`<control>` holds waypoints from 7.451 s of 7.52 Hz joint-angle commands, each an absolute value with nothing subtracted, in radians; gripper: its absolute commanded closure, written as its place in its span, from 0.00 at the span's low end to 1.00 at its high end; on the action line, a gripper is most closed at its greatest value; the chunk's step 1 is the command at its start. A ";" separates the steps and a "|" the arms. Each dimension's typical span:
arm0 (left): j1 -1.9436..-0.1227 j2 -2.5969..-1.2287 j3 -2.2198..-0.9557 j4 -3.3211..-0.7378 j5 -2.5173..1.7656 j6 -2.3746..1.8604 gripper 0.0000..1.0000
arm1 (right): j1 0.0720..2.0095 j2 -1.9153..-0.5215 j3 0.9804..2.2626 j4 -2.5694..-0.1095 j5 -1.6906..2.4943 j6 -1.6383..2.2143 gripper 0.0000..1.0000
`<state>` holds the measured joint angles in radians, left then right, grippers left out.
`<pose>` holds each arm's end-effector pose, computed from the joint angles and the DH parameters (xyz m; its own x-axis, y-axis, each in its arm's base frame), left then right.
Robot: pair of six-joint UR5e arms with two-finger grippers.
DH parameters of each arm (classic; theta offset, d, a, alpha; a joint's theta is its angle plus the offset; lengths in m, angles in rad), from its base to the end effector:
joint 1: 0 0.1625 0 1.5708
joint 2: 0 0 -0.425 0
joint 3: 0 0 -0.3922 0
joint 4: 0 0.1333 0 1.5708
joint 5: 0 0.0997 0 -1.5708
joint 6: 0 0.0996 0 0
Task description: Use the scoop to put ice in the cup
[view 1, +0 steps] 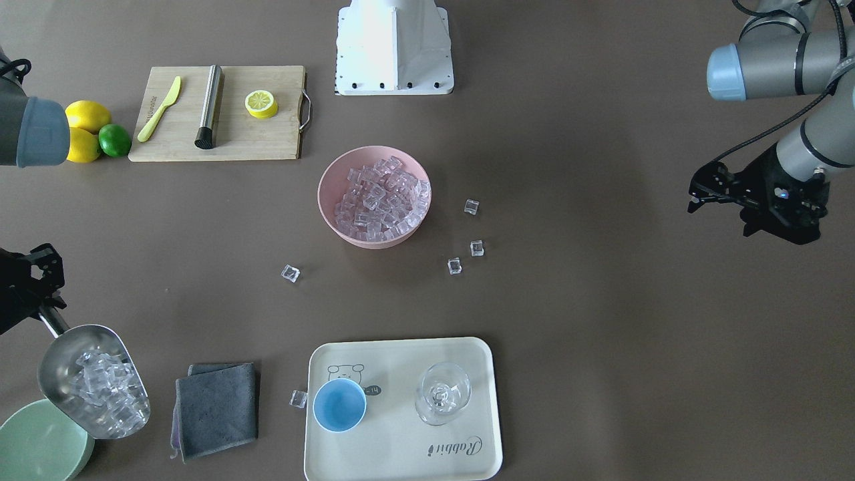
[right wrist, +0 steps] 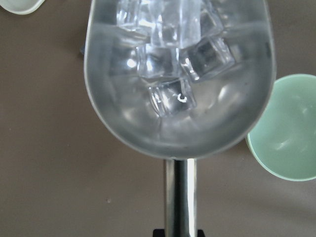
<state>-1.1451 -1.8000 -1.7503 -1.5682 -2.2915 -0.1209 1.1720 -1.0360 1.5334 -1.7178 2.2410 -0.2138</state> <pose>0.1770 -0.5540 0.4499 0.6182 0.4428 -0.6495 -0.3071 0.8966 0.3190 -0.1989 -0.6560 0.3801 0.5475 -0.6731 0.4973 0.4921 0.7396 0.4592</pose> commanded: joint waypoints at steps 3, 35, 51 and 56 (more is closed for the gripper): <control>-1.411 -1.740 -1.570 -1.592 -2.109 -0.114 0.01 | 1.091 -0.959 1.536 -1.729 2.207 -0.068 1.00; -1.516 -1.712 -1.551 -1.608 -2.367 -0.057 0.01 | 0.925 -0.353 0.966 -2.269 1.892 -0.374 1.00; -1.517 -1.712 -1.563 -1.600 -2.370 -0.057 0.01 | 1.043 -1.119 1.963 -2.284 2.057 0.090 1.00; -1.503 -1.701 -1.531 -1.605 -2.365 -0.057 0.01 | 1.239 -1.641 1.858 -1.771 2.313 0.156 1.00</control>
